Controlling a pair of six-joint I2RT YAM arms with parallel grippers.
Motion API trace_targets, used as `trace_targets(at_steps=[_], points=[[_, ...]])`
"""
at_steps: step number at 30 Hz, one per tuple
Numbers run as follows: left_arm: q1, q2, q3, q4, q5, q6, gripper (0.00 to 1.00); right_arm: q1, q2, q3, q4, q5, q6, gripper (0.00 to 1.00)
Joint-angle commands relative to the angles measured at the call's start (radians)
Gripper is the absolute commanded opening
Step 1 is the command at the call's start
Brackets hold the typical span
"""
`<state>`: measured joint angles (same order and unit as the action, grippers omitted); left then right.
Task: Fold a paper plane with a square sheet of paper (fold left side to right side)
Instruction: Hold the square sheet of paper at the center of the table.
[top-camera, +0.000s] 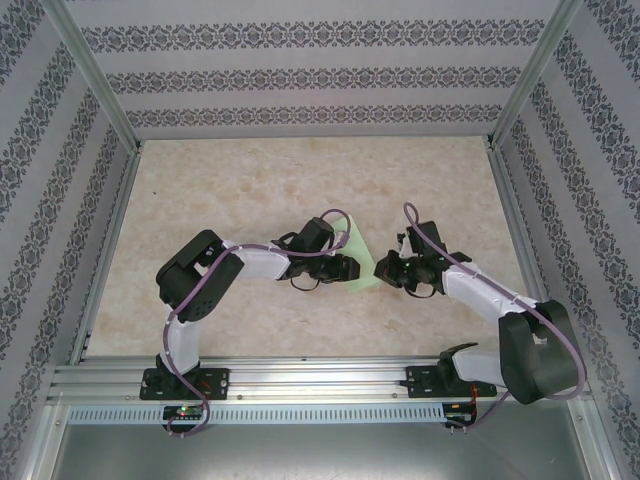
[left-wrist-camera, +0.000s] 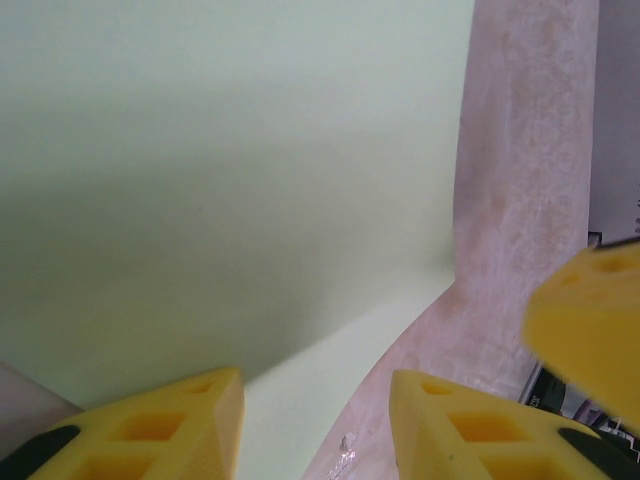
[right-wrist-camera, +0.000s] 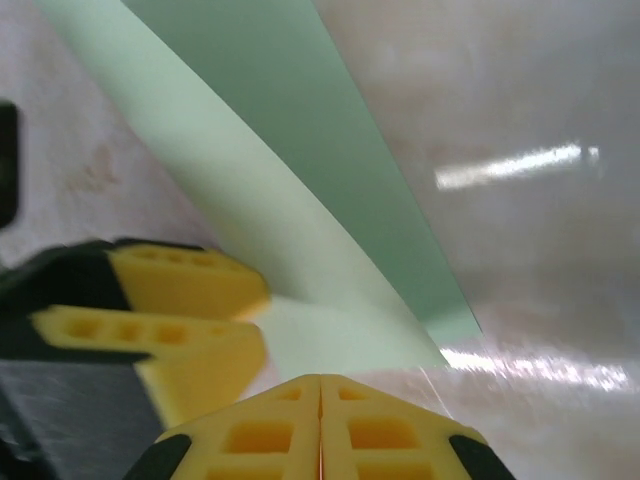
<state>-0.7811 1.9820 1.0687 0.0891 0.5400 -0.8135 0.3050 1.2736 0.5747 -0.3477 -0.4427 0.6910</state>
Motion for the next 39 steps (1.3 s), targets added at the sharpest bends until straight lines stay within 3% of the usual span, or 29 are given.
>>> trace_targets(at_steps=[1,15,23,39], points=[[-0.024,0.057,0.005,-0.072,-0.043,0.017,0.44,0.018,-0.009,-0.027,0.063,-0.001,0.046,0.08],[-0.033,0.062,0.025,-0.086,-0.041,0.019,0.44,0.059,0.165,0.035,0.133,0.061,0.050,0.07],[-0.028,0.053,0.071,-0.086,-0.016,0.011,0.40,0.062,0.238,-0.005,0.076,0.158,0.012,0.03],[0.014,0.085,0.171,-0.137,-0.033,0.035,0.40,0.079,0.284,-0.011,0.063,0.183,-0.012,0.02]])
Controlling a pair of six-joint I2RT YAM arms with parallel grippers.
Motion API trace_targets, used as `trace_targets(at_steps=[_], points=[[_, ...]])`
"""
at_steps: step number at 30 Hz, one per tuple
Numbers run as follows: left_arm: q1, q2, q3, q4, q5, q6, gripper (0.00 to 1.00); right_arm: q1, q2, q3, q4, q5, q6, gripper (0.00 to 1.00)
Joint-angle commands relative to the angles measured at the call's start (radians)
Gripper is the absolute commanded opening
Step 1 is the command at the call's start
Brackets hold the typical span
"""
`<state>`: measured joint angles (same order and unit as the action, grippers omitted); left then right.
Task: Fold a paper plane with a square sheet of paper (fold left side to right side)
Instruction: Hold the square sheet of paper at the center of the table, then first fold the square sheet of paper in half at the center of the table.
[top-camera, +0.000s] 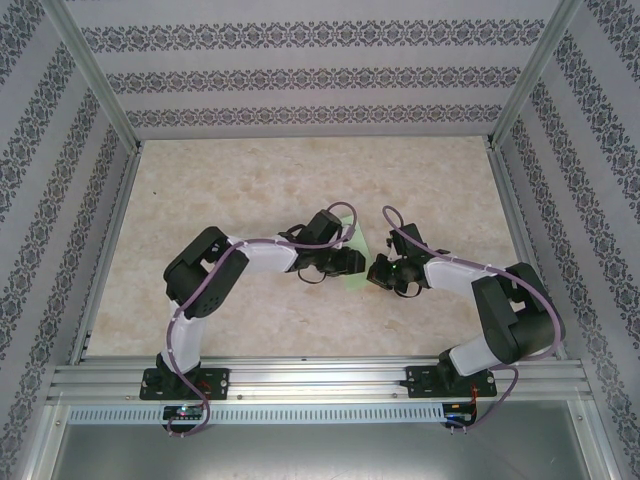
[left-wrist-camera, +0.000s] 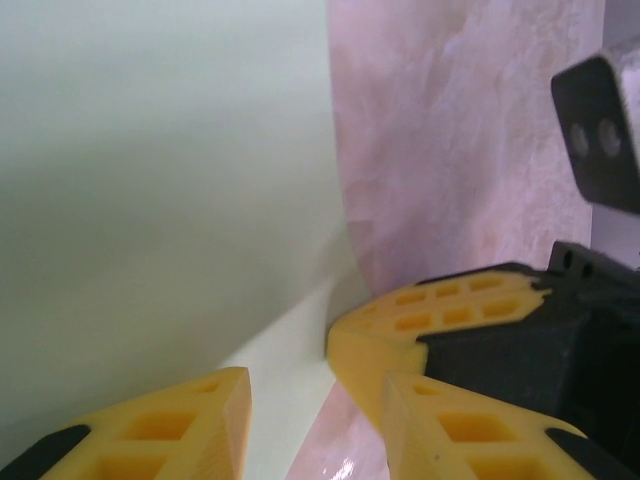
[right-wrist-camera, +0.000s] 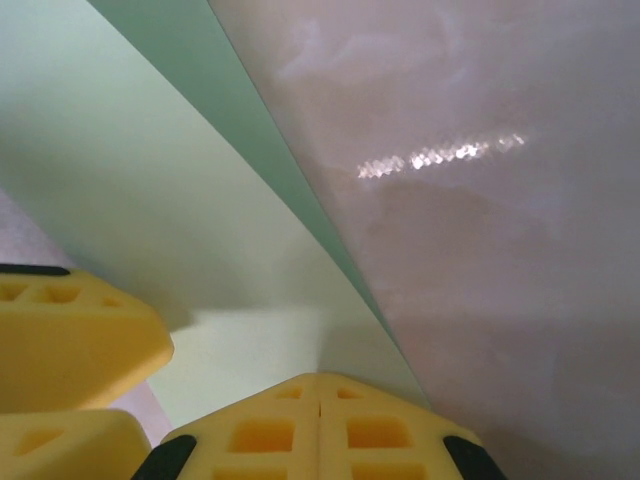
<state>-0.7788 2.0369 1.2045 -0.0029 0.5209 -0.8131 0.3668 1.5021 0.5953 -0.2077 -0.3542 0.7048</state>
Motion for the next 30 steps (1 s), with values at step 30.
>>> trace_targets(at_steps=[30], points=[[0.166,0.057,0.120,-0.202,-0.181,0.163,0.44,0.026,0.058,-0.017,-0.163,0.159,-0.041,0.02]])
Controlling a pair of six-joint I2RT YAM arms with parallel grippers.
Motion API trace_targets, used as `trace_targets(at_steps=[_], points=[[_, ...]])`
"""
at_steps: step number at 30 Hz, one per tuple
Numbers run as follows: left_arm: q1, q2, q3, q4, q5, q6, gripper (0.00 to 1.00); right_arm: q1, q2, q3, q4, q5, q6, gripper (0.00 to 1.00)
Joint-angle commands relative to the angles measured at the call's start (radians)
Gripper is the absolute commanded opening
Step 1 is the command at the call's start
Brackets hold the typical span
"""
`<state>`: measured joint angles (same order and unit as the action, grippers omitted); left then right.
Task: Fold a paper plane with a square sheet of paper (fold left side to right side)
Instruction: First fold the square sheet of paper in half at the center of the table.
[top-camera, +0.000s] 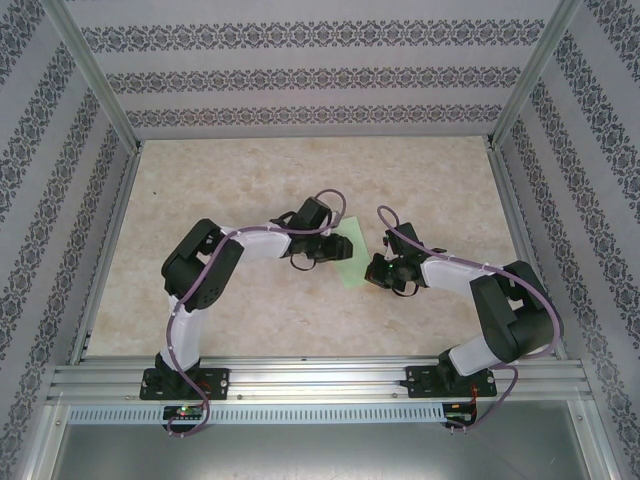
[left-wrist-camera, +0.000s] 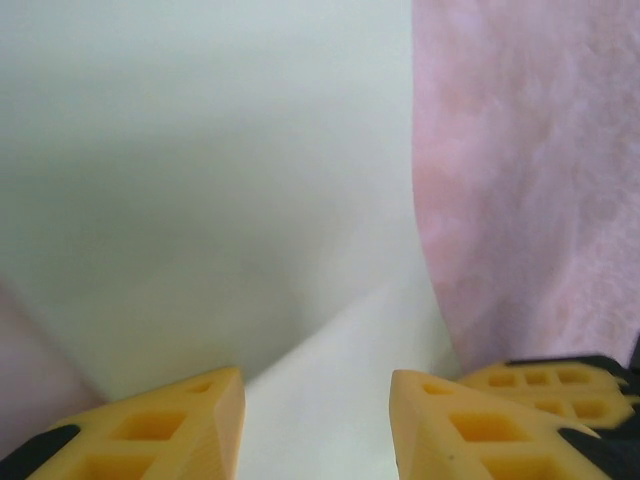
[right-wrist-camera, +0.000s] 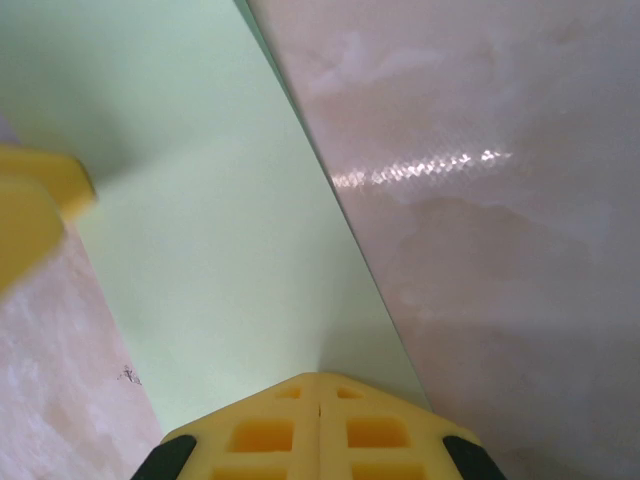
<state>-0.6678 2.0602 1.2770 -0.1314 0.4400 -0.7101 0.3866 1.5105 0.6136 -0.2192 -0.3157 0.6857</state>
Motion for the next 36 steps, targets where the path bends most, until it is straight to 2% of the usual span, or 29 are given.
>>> trace_targets(at_steps=[1,11,15,23,27,30,36], points=[[0.064,0.047,0.065,-0.081,-0.104,0.062,0.44,0.006,0.047,-0.035,-0.152,0.120,-0.023,0.02],[0.140,0.151,0.228,-0.157,-0.125,0.083,0.45,0.007,0.034,-0.034,-0.170,0.122,-0.027,0.02],[0.167,0.156,0.228,-0.172,-0.149,0.094,0.46,0.006,0.029,-0.035,-0.170,0.121,-0.027,0.02],[0.218,0.170,0.301,-0.198,-0.109,0.110,0.46,0.012,0.017,-0.035,-0.154,0.096,-0.023,0.02],[0.218,0.099,0.247,-0.143,-0.070,0.104,0.46,0.012,-0.005,-0.029,-0.148,0.088,-0.013,0.03],[0.205,0.019,0.146,-0.047,-0.012,0.077,0.45,0.014,0.000,-0.018,-0.169,0.104,-0.025,0.03],[0.125,-0.045,0.033,0.080,0.090,0.014,0.43,0.014,0.013,-0.018,-0.167,0.109,-0.028,0.02]])
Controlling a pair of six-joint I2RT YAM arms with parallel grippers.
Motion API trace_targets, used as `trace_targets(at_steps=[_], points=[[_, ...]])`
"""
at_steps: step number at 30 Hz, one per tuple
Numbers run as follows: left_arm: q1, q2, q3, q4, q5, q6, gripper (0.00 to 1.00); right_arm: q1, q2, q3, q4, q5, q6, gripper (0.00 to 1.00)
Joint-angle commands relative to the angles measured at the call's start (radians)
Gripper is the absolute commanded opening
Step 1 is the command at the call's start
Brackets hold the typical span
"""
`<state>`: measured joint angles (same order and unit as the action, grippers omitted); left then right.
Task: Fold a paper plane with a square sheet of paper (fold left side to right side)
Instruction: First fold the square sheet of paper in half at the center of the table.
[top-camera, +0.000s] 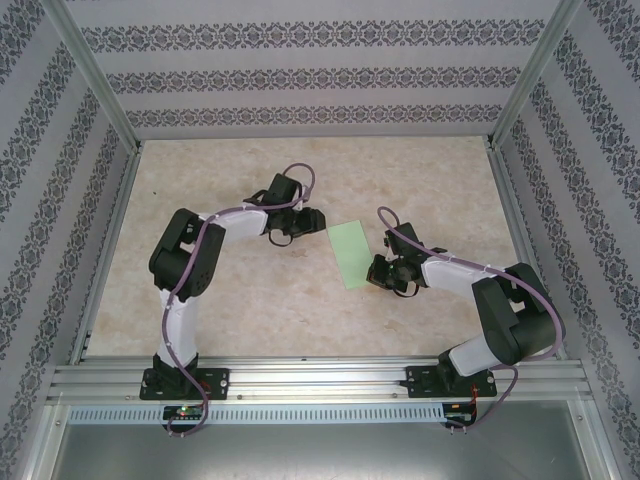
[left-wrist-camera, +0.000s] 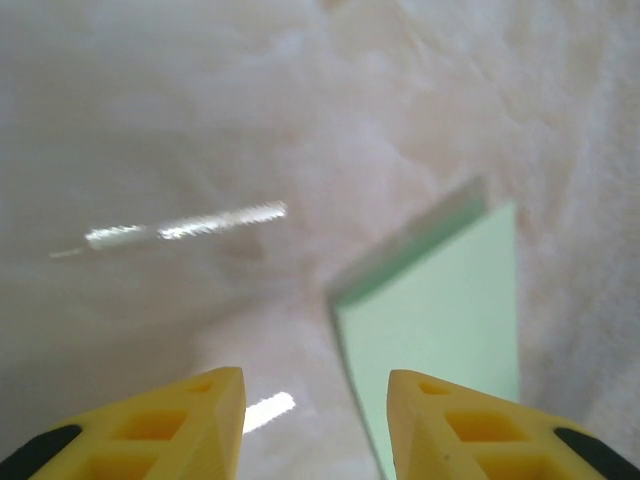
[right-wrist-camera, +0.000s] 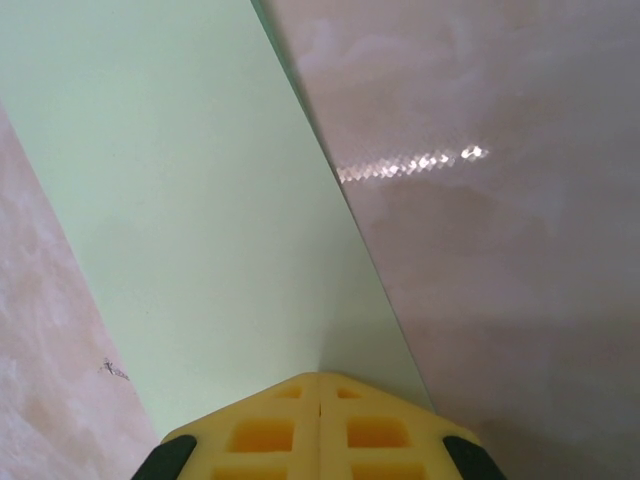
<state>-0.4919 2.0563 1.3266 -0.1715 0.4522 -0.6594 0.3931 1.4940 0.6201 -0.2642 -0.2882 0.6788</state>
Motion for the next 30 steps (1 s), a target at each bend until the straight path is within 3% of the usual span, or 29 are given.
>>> trace_targets(at_steps=[1,9,15,23,30], points=[[-0.067,-0.039,-0.021,0.133,0.084,-0.046,0.43,0.007,0.032,-0.025,-0.121,0.081,-0.019,0.02],[-0.124,0.048,0.036,0.119,0.059,-0.058,0.42,0.019,0.043,-0.016,-0.118,0.081,-0.015,0.03],[-0.121,0.118,0.114,0.010,-0.048,0.008,0.42,0.029,0.044,-0.014,-0.119,0.085,-0.009,0.02],[-0.096,0.148,0.133,-0.040,-0.168,0.045,0.43,0.033,0.044,-0.010,-0.132,0.096,-0.012,0.02],[-0.039,0.173,0.127,-0.010,-0.171,0.040,0.43,0.035,0.045,-0.010,-0.134,0.092,-0.014,0.03]])
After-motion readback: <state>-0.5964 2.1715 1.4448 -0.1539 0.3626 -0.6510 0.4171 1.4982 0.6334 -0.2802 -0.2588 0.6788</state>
